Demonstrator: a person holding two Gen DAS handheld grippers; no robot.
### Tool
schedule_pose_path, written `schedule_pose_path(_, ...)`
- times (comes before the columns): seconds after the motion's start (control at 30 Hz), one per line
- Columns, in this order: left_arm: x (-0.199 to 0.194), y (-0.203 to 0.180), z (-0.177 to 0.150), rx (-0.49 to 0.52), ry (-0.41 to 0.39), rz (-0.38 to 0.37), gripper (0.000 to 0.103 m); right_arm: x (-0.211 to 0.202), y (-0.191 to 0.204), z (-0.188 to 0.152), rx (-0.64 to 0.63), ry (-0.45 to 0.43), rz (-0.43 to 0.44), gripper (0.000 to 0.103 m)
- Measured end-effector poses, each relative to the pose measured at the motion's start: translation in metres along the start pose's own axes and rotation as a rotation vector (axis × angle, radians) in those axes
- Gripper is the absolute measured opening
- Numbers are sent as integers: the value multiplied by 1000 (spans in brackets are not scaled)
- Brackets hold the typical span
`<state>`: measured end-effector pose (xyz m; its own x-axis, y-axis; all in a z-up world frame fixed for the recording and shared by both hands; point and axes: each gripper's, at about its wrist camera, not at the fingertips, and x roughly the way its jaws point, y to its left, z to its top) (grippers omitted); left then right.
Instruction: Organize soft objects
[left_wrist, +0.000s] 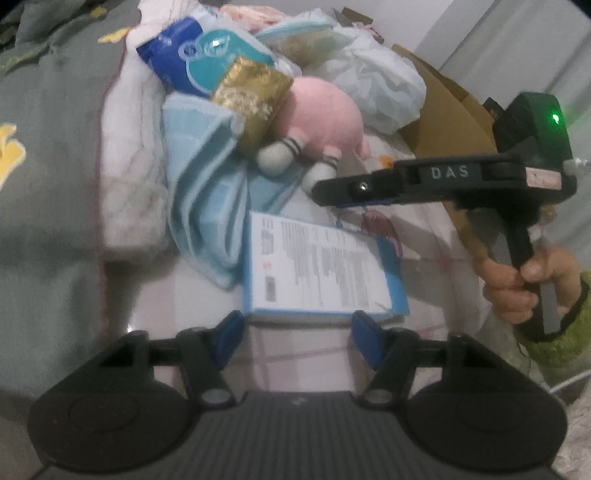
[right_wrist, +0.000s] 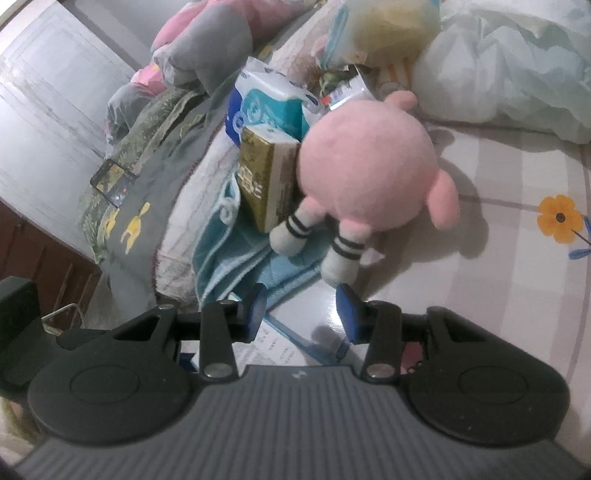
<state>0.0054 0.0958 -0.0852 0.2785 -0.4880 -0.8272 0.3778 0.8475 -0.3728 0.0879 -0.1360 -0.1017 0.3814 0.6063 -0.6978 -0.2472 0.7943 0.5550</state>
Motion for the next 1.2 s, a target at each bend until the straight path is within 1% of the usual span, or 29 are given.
schedule_pose_path(0.13, 7, -8, -5, 8, 17, -50, 65, 5, -2, -8, -5, 24, 3, 41)
schedule_pose_path(0.23, 12, -16, -5, 9, 24, -73, 65, 0, -3, -15, 6, 24, 17, 41)
schedule_pose_path(0.4, 20, -18, 0, -16, 14, -86, 67, -9, -5, -27, 33, 31, 31, 41)
schedule_pose_path(0.47, 21, -18, 3, -34, 8, -83, 70, -12, -6, -32, 49, 43, 45, 42)
schedule_pose_path(0.53, 20, -19, 5, -34, -6, -58, 74, -13, -4, -38, 63, 68, 60, 43)
schedule_pose_path(0.6, 19, -21, 6, -15, -16, -15, 74, -15, -4, -43, 77, 98, 91, 43)
schedule_pose_path(0.67, 18, -23, 6, -1, -20, 7, 73, -18, -6, -45, 93, 91, 106, 43)
schedule_pose_path(0.8, 17, -28, 3, 45, -36, 67, 73, -18, -7, -38, 80, 43, 33, 42)
schedule_pose_path(0.93, 24, -37, 4, 113, -43, 130, 74, -10, -2, -39, 65, 50, 44, 41)
schedule_pose_path(1.0, 26, -39, 4, 122, -43, 137, 74, -6, 3, -41, 53, 58, 49, 41)
schedule_pose_path(1.07, 29, -40, 4, 118, -39, 153, 74, -6, 6, -44, 37, 41, 38, 41)
schedule_pose_path(1.17, 28, -43, 7, 102, -46, 168, 74, -8, 4, -46, 73, 23, 35, 39)
schedule_pose_path(1.2, 27, -45, 8, 98, -47, 175, 74, -9, 5, -46, 86, 19, 29, 37)
